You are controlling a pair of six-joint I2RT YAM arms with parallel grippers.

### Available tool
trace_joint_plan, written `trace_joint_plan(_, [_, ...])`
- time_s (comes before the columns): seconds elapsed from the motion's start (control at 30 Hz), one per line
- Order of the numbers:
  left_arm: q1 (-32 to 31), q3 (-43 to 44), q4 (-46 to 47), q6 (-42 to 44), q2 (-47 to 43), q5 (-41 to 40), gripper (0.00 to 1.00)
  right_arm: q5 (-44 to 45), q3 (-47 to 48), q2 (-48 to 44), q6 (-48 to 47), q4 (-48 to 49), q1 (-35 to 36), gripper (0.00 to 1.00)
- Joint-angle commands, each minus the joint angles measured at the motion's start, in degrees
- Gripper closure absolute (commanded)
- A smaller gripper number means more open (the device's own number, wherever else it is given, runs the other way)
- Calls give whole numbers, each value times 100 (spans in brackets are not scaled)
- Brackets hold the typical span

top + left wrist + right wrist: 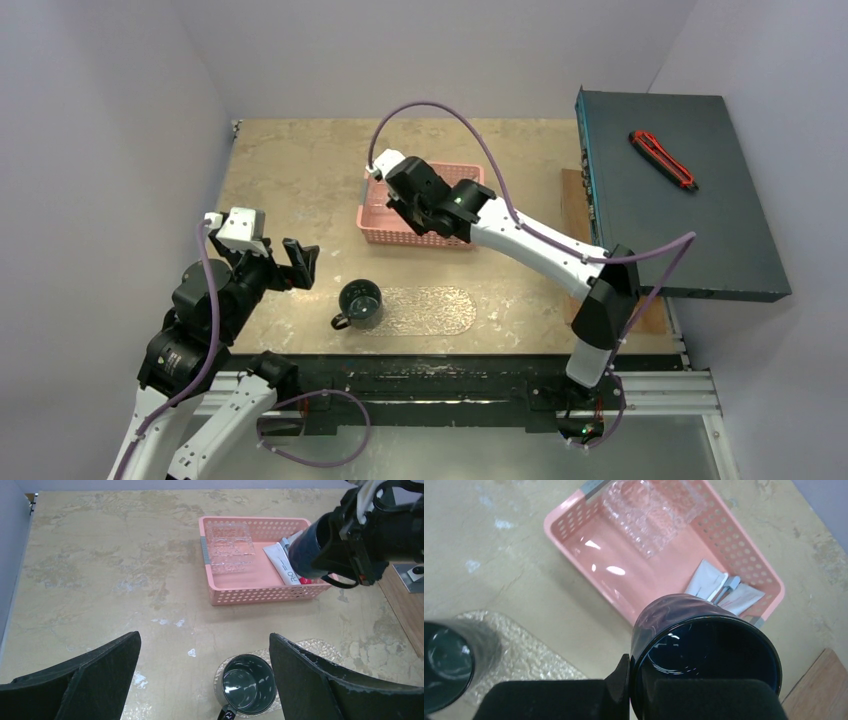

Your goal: Prepare toiletry sets of a toothbrush and toothpaste on the tray

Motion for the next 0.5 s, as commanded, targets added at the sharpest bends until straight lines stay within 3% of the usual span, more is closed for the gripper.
trace_joint_plan(0.0, [51, 118, 157, -37, -7, 80, 0, -135, -465, -832, 84, 7, 126, 100])
trace_joint_plan(0.47, [47, 118, 160, -46, -60, 129, 0, -631, -2635, -2151, 1143, -178, 621, 100])
